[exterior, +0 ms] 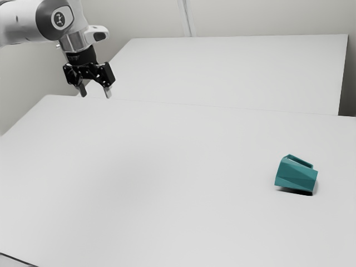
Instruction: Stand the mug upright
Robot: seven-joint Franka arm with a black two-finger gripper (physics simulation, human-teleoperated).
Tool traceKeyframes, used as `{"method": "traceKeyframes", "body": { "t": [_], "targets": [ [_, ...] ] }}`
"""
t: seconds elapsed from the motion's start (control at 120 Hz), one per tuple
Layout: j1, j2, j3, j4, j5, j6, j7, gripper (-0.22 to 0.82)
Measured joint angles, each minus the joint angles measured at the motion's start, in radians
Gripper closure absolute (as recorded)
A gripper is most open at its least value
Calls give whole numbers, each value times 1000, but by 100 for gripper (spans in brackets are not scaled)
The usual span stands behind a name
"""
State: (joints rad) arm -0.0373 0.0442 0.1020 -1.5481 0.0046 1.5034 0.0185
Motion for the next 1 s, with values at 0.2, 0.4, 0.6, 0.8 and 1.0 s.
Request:
{"method": "traceKeyframes", "body": {
  "t": [0.2, 0.4, 0.6, 0.8, 1.0],
  "targets": [
    [-5, 0, -4, -2, -2, 2, 0, 2],
    [-32, 5, -8, -14, -24, 28, 2, 2],
    [-53, 9, -8, -92, -146, 144, 32, 2],
    [-42, 35, -8, -196, -368, 318, 131, 2],
    [-53, 40, -8, -332, -623, 423, 272, 2]
  ]
}}
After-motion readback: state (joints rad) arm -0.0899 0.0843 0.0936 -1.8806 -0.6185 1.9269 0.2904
